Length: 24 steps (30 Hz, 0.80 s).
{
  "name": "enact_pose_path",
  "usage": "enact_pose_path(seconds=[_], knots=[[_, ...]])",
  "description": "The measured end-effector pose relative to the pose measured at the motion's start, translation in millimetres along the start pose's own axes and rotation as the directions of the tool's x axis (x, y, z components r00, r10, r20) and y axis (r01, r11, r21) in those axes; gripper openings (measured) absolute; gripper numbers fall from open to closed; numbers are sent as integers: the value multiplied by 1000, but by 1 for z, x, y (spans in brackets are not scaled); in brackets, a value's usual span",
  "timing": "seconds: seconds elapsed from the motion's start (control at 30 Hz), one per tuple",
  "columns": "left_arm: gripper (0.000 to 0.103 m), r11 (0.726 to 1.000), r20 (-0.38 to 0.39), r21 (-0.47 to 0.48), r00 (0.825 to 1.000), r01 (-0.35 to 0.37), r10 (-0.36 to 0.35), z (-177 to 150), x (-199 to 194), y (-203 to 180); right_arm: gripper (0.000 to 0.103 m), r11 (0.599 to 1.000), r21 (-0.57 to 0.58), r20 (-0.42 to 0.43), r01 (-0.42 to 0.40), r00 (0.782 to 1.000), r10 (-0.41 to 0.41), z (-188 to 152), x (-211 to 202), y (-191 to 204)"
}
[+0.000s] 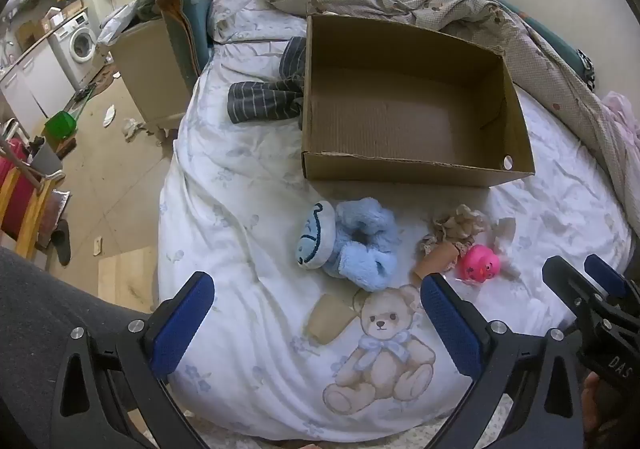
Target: Organize soft objects
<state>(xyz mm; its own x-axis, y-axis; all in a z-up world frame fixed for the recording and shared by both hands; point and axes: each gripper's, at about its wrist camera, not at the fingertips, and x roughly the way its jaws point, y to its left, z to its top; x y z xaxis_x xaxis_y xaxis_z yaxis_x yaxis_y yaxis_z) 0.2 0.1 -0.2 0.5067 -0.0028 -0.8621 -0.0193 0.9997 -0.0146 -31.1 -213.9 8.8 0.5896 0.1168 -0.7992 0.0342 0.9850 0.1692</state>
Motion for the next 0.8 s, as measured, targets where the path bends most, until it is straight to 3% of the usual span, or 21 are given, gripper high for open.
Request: enact_pose_path(seconds=[0.8], knots=[[103, 1000, 5, -2, 1000, -2, 2, 0, -1, 0, 103, 1000, -3, 2, 8, 1000, -8, 0, 0, 0]])
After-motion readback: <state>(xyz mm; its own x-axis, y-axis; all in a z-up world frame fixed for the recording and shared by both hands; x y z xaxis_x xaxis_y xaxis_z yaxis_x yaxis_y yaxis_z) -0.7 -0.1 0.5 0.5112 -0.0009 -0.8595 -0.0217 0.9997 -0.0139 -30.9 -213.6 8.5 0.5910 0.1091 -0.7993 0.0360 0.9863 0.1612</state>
